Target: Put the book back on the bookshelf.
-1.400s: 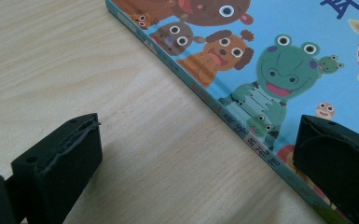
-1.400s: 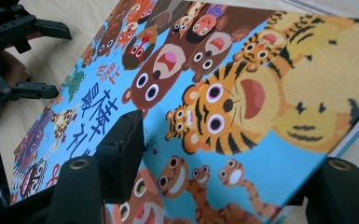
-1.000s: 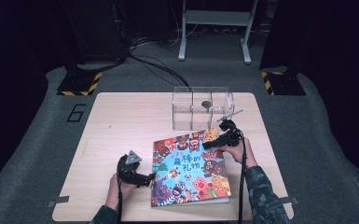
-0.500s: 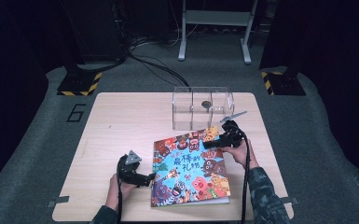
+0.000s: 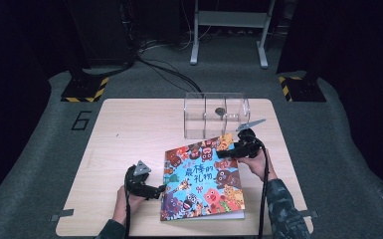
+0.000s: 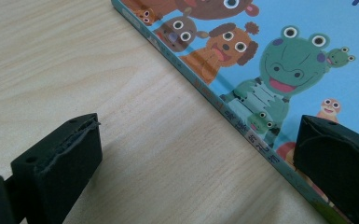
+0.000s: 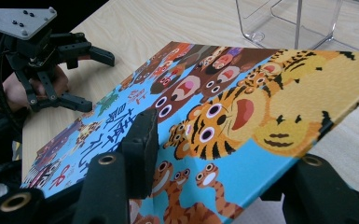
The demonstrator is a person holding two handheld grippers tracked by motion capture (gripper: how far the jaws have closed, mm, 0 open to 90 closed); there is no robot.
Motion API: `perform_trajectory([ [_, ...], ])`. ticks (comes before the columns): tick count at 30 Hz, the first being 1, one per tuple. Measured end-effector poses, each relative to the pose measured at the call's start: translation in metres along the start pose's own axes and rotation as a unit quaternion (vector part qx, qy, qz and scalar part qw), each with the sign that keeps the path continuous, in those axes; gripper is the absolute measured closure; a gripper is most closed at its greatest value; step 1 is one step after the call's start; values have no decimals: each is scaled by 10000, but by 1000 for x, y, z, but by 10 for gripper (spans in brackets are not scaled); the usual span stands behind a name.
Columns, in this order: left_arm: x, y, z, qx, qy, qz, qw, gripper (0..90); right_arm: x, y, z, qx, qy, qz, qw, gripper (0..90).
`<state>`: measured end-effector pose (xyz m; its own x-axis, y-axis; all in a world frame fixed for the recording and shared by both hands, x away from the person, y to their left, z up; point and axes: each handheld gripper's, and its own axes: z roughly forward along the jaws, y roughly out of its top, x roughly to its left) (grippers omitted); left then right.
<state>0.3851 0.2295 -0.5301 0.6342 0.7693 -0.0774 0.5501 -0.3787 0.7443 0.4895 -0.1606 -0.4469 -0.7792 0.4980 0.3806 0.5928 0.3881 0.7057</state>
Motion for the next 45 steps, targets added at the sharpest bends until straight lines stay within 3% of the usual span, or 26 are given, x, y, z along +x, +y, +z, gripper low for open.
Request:
perform_trajectory([
  [9, -1, 0, 0, -7, 15, -25, 10000, 9, 13, 3, -1, 36, -359, -5, 9993, 501],
  [16, 1, -1, -2, 7, -25, -56, 10000, 9, 26, 4, -8, 1, -563, -245, 9981, 500],
  [29, 7, 1, -5, -65, -45, -478, 9988, 2, 36, 3, -13, -215, -694, -604, 9955, 498],
  [34, 10, 4, -7, -29, -58, -386, 9992, 2, 37, 0, -14, -351, -733, -730, 9940, 496],
  [35, 9, 5, -7, -105, -66, -470, 9988, 2, 37, 0, -14, -383, -765, -744, 9936, 496],
  [39, 10, 8, -8, -114, -115, -493, 9987, 2, 40, 0, -15, -434, -811, -800, 9925, 494],
  [45, 11, 14, -11, -179, -133, -490, 9986, 2, 46, 0, -18, -636, -893, -1067, 9882, 493],
])
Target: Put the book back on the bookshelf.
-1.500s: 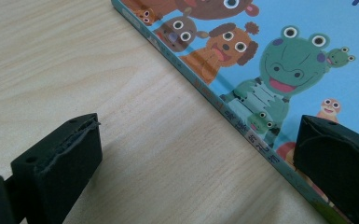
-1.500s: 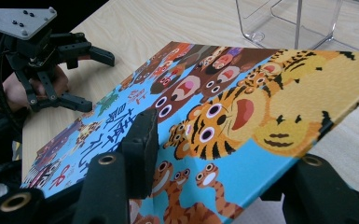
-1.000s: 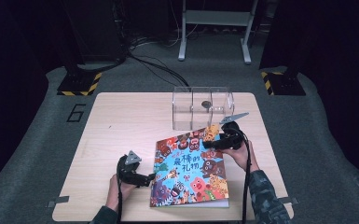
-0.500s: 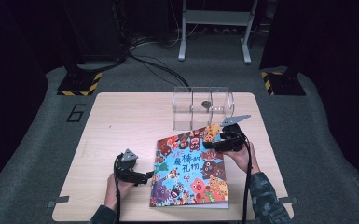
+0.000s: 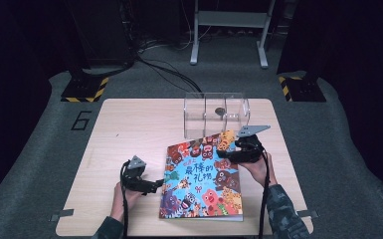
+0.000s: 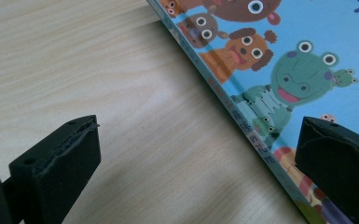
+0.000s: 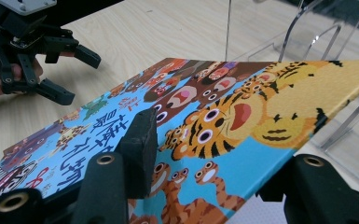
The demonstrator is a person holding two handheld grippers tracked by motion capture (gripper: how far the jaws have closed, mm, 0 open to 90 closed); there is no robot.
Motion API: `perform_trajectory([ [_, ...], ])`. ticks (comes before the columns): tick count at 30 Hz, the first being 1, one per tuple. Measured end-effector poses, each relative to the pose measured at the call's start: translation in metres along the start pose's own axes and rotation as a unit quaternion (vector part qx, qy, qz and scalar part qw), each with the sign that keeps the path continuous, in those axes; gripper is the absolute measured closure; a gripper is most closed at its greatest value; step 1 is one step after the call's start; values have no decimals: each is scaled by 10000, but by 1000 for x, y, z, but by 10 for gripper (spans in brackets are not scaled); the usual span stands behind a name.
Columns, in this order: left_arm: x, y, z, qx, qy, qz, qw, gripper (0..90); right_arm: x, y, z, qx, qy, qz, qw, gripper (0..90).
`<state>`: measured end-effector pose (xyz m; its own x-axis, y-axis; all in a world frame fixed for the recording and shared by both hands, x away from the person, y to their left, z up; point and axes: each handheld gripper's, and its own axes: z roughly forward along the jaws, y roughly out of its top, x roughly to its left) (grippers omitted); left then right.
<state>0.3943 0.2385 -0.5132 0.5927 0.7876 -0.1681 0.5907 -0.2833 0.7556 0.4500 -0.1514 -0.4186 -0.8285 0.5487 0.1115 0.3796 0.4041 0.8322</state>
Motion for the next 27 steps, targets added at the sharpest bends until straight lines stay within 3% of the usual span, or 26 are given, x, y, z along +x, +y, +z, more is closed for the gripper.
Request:
perform_trajectory([
  [1, 0, 2, -1, 2, 16, 2, 10000, 2, 2, 2, -2, -161, -57, -96, 9998, 494],
  [4, 1, 7, -3, -33, -23, -31, 10000, 2, 5, 6, -4, -240, -183, -174, 9994, 493],
  [13, 2, 10, -1, 23, -137, -51, 9999, 1, -5, 4, 3, -59, -104, 139, 9998, 494],
  [15, 0, 9, 1, 81, -135, -8, 9999, 1, -11, 3, 6, 53, -42, 449, 9990, 495],
  [17, -2, 8, 4, 145, -139, 66, 9998, 2, -12, 2, 7, 40, -18, 483, 9988, 496],
  [18, -4, 7, 7, 219, -168, 174, 9995, 2, -18, 2, 9, 233, 85, 759, 9968, 500],
  [20, -6, 6, 10, 294, -164, 220, 9992, 2, -20, 2, 10, 269, 88, 800, 9964, 500],
  [21, -7, 5, 11, 389, -141, 290, 9987, 1, -23, 1, 12, 502, 85, 1112, 9925, 499],
  [24, -10, 3, 17, 422, -156, 270, 9986, 2, -25, 0, 14, 584, 111, 1301, 9897, 499],
  [25, -9, 2, 19, 482, -201, 290, 9982, 1, -28, -1, 17, 694, 89, 1502, 9862, 497],
  [27, -9, 2, 19, 476, -204, 290, 9982, 1, -29, -3, 18, 708, 83, 1545, 9854, 494],
])
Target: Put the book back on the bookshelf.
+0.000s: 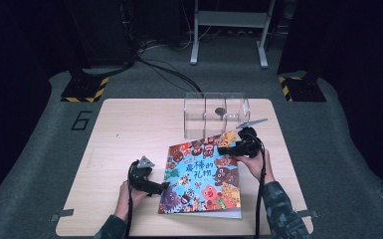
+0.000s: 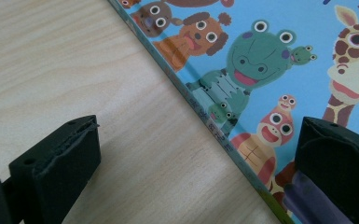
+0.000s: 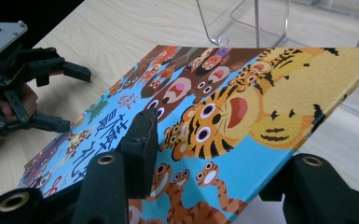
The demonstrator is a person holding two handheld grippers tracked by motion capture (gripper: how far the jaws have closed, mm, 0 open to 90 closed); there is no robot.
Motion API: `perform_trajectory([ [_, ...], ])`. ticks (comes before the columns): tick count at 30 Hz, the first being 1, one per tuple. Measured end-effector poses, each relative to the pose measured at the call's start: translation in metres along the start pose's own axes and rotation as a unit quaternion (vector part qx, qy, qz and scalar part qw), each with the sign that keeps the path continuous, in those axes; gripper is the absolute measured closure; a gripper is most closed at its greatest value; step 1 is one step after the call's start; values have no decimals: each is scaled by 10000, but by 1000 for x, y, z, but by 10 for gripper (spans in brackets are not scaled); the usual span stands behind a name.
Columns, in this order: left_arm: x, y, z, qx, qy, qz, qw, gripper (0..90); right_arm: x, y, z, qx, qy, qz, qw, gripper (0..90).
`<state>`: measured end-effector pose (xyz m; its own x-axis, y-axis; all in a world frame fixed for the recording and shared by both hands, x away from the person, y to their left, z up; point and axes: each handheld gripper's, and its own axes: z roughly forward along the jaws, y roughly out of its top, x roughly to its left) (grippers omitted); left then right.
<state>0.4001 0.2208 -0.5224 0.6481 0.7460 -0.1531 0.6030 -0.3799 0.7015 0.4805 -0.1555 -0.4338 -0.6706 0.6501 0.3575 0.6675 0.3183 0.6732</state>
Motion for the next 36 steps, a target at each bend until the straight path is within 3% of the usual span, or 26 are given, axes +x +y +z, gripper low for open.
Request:
perform_trajectory([
  [5, 0, 1, 0, 32, 52, 38, 10000, 2, -3, -3, 5, 200, -128, 465, 9986, 487],
  [6, -1, 0, 1, -41, 50, -43, 10000, 2, -3, -3, 5, 200, -128, 465, 9986, 487],
  [8, 0, 1, 0, 9, 62, 57, 10000, 1, -3, -3, 6, 230, -169, 579, 9979, 485],
  [11, 0, 1, 0, 49, 8, 42, 10000, 2, -3, -4, 7, 169, -210, 504, 9984, 490],
  [13, -1, 1, 0, -28, 86, 34, 10000, 2, -1, -4, 8, 85, -240, 436, 9987, 493],
  [16, 0, 1, -2, -54, 92, 19, 9999, 1, 5, -4, 5, -124, -288, 58, 9995, 496],
  [20, 2, 3, -6, -132, 108, -11, 9999, 2, 11, -2, 3, -206, -393, -335, 9985, 496],
  [26, 4, 3, -7, -202, 111, -105, 9997, 2, 13, -7, 1, -377, -393, -530, 9971, 496],
  [28, 5, 4, -8, -144, 70, -56, 9999, 2, 15, -8, -1, -484, -391, -609, 9962, 495],
  [31, 4, 5, -8, -233, 87, -192, 9995, 2, 19, -7, -3, -631, -384, -804, 9940, 496],
  [33, 6, 6, -10, -201, 53, -127, 9997, 2, 23, -7, -6, -726, -391, -955, 9920, 495],
  [34, 5, 8, -10, -288, 43, -218, 9993, 2, 27, -6, -8, -809, -394, -1069, 9902, 495],
  [36, 7, 10, -11, -293, -5, -188, 9994, 2, 29, -6, -9, -855, -407, -1140, 9890, 495],
])
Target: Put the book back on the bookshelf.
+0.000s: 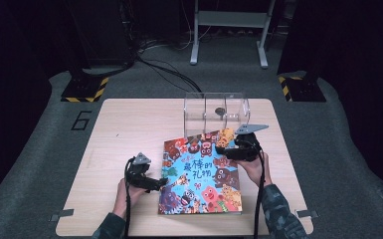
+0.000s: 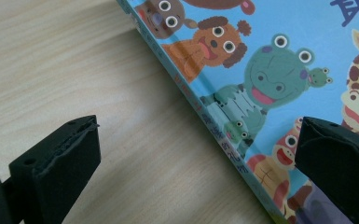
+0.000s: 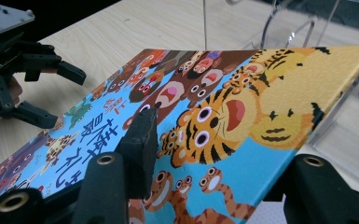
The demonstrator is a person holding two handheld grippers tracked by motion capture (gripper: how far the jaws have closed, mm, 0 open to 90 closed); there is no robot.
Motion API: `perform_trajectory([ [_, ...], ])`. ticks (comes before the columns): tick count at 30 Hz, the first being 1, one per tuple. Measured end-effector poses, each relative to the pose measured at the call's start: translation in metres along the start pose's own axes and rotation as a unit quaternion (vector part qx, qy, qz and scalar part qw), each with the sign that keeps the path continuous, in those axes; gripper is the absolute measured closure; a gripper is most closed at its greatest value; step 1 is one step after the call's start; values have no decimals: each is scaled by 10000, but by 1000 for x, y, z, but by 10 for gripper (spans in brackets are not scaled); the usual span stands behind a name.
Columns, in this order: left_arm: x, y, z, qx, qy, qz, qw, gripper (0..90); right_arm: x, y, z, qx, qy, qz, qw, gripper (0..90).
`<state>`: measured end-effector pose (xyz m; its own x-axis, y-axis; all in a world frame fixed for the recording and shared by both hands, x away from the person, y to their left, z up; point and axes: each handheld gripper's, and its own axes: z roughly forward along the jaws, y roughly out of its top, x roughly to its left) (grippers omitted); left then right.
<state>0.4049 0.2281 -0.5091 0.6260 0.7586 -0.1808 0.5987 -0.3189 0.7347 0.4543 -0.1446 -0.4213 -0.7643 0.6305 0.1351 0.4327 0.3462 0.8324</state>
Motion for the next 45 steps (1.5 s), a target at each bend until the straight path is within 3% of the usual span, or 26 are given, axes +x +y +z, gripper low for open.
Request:
perform_trajectory([
  [1, 0, 1, -1, -20, -10, -80, 10000, 2, 3, 1, -2, -60, -19, -108, 9999, 495],
  [3, 1, 3, -1, -41, -50, -47, 10000, 2, 5, 2, -4, -74, -15, -78, 9999, 495],
  [10, -1, 10, -2, -107, -109, -83, 9998, 2, 14, 5, -10, -306, -56, -416, 9986, 495],
  [16, 0, 17, -1, -191, -246, -178, 9994, 6, 17, 6, -11, -375, -59, -470, 9982, 495],
  [17, 2, 18, -1, -201, -391, -196, 9988, 12, 19, 6, -12, -403, -66, -512, 9979, 495],
  [25, 3, 22, 0, -244, -506, -231, 9982, 23, 23, 8, -14, -465, -79, -622, 9969, 495],
  [27, 3, 23, 0, -307, -619, -244, 9973, 34, 24, 9, -14, -476, -59, -592, 9971, 495],
  [28, 4, 23, 2, -347, -805, -249, 9958, 69, 25, 9, -13, -472, -49, -576, 9972, 495],
  [30, 3, 23, 3, -345, -894, -326, 9949, 87, 24, 10, -13, -456, -39, -573, 9973, 495],
  [34, 3, 25, 2, -318, -934, -262, 9948, 102, 24, 10, -12, -452, -44, -562, 9974, 495],
  [37, 5, 24, 1, -303, -1022, -383, 9936, 132, 23, 10, -11, -451, -16, -557, 9974, 495],
  [45, 9, 26, 3, -255, -1135, -432, 9923, 141, 22, 10, -10, -451, -6, -569, 9974, 496],
])
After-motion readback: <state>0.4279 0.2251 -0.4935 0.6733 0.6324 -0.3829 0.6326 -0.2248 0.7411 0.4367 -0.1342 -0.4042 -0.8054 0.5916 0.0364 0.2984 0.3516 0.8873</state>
